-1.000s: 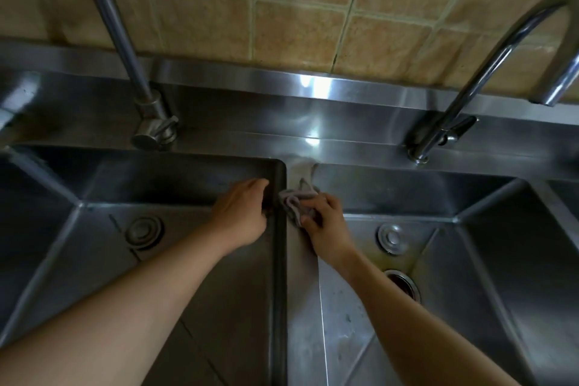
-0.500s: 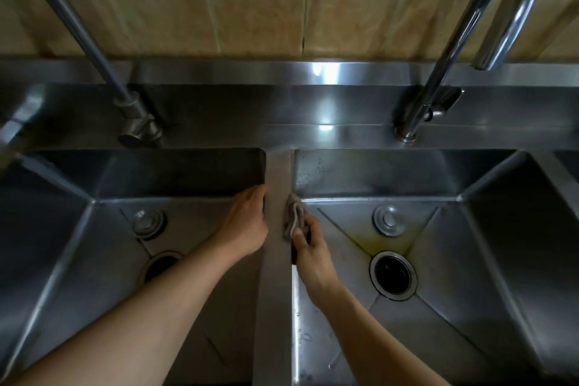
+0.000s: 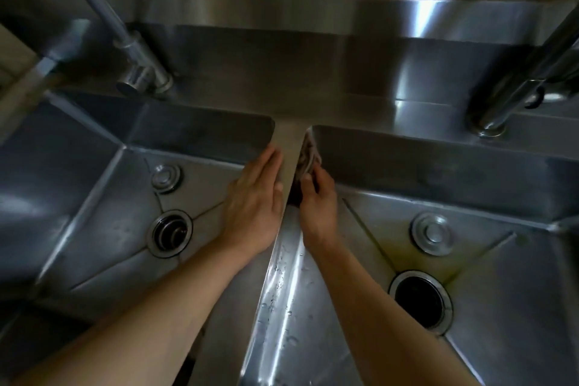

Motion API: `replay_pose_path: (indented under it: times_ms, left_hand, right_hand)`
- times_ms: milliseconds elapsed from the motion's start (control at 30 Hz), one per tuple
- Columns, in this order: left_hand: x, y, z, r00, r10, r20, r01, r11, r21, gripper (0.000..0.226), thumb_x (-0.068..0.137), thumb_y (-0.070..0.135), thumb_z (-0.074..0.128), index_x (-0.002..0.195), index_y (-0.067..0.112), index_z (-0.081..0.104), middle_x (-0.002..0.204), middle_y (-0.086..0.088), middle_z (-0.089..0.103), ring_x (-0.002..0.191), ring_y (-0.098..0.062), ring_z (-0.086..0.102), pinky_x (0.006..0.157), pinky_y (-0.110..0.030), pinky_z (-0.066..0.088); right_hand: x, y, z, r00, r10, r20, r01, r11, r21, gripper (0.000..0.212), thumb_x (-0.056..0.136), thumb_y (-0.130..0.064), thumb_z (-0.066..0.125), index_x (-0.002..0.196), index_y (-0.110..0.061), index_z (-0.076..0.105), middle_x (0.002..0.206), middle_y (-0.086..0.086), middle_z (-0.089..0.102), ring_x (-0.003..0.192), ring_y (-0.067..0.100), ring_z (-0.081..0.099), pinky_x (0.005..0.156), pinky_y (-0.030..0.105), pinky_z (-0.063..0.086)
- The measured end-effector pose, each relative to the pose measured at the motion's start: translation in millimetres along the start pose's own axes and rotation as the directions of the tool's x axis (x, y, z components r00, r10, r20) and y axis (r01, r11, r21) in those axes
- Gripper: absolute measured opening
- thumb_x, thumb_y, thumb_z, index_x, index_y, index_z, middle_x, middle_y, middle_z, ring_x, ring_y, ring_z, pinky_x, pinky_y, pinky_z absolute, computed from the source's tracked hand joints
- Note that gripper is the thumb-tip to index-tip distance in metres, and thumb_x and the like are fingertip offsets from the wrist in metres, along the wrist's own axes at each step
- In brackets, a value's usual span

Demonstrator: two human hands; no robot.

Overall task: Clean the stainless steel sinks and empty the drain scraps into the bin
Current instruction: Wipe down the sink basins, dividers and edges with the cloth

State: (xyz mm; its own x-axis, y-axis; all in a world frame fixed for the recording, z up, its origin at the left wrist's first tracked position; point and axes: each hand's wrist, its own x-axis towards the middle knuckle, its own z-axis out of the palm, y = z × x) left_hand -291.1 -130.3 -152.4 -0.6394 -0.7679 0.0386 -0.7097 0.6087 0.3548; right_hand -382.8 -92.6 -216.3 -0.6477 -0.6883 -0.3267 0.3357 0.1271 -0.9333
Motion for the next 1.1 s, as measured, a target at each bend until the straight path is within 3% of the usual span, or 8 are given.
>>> replay_pose_path:
  times_ms: [200,300,467,667,800,900,1000,1100]
  left_hand:
    - [-0.7,-6.1,9.4,0.997,0.009,-0.078,-0.012,1.000,-0.029,0.062,0.089,0.032,0.023,0.145,0.012,0.038,0.156,0.003,0.026,0.137,-0.015,0.032,0.101,-0.037,0.035]
    - [1.4,-7.9,10.6,0.997,0.005,-0.080,-0.009,0.999,-0.047,0.062,0.089,0.035,0.021,0.146,0.016,0.035,0.157,0.007,0.023,0.138,-0.011,0.029,0.104,-0.033,0.032]
    - [0.7,-8.0,9.6,0.998,-0.014,-0.059,0.009,0.997,-0.078,0.062,0.089,0.036,0.020,0.148,0.020,0.031,0.157,0.012,0.019,0.137,-0.006,0.025,0.104,-0.025,0.024]
    - [2.9,-9.9,9.1,0.998,-0.037,-0.050,0.029,0.988,-0.152,0.056,0.091,0.025,0.031,0.147,0.019,0.034,0.156,0.010,0.023,0.137,-0.001,0.023,0.109,-0.027,0.022]
    - [-5.5,-3.1,1.9,0.995,-0.054,-0.088,0.046,0.994,-0.097,0.053,0.089,0.019,0.033,0.140,0.014,0.045,0.152,0.001,0.035,0.138,-0.018,0.035,0.110,-0.036,0.028]
    - [-30.4,4.9,-2.5,0.995,-0.060,-0.086,0.059,0.998,-0.010,0.053,0.089,0.018,0.030,0.139,0.015,0.047,0.150,0.000,0.038,0.137,-0.018,0.033,0.109,-0.041,0.026]
    - [-53.0,5.6,3.7,0.997,-0.075,-0.031,0.077,0.995,0.066,0.058,0.091,0.030,0.020,0.144,0.019,0.039,0.154,0.004,0.030,0.138,-0.016,0.028,0.110,-0.047,0.022]
    - [-57.5,2.6,7.4,0.995,-0.070,-0.073,0.075,0.995,0.067,0.054,0.093,0.027,0.025,0.143,0.018,0.042,0.153,0.006,0.032,0.135,-0.011,0.030,0.106,-0.045,0.025]
  right_hand:
    - [41.4,93.3,-7.5,0.973,0.221,-0.073,-0.229,0.964,-0.138,0.037,0.096,-0.007,0.046,0.132,-0.007,0.053,0.135,0.015,0.050,0.122,0.030,0.050,0.109,0.044,0.037]
    - [57.6,121.3,-7.7,0.962,0.247,-0.114,-0.270,0.919,-0.288,0.039,0.092,-0.022,0.049,0.128,-0.011,0.058,0.130,0.021,0.050,0.116,0.038,0.049,0.106,0.046,0.038]
    - [42.7,64.1,-11.2,0.908,0.416,-0.042,-0.418,0.901,-0.115,0.031,0.097,-0.006,0.046,0.121,-0.014,0.062,0.105,0.011,0.065,0.096,0.027,0.061,0.090,0.039,0.049]
    - [-34.8,-14.4,-23.2,0.956,0.233,0.177,-0.230,0.973,-0.035,0.031,0.093,0.007,0.045,0.090,-0.015,0.068,0.080,0.006,0.065,0.065,0.015,0.060,0.052,0.020,0.046]
    - [-61.1,-37.8,-26.8,0.968,0.084,0.235,-0.082,0.996,-0.018,0.024,0.089,0.010,0.048,0.087,-0.003,0.067,0.082,0.014,0.063,0.062,0.010,0.062,0.055,0.017,0.048]
    - [-53.2,-20.0,-21.7,0.987,0.053,0.154,-0.043,0.997,-0.065,0.018,0.089,0.004,0.054,0.090,-0.006,0.069,0.095,0.019,0.063,0.073,0.015,0.065,0.064,0.027,0.055]
    - [-39.0,20.1,-16.2,0.974,0.219,0.059,-0.214,0.974,-0.074,0.028,0.089,0.007,0.050,0.106,-0.006,0.068,0.109,0.017,0.065,0.094,0.026,0.066,0.086,0.044,0.056]
    - [-29.8,61.0,-21.7,0.918,0.396,0.011,-0.389,0.906,-0.169,0.039,0.088,0.011,0.044,0.114,-0.008,0.067,0.103,0.013,0.068,0.095,0.029,0.065,0.092,0.044,0.053]
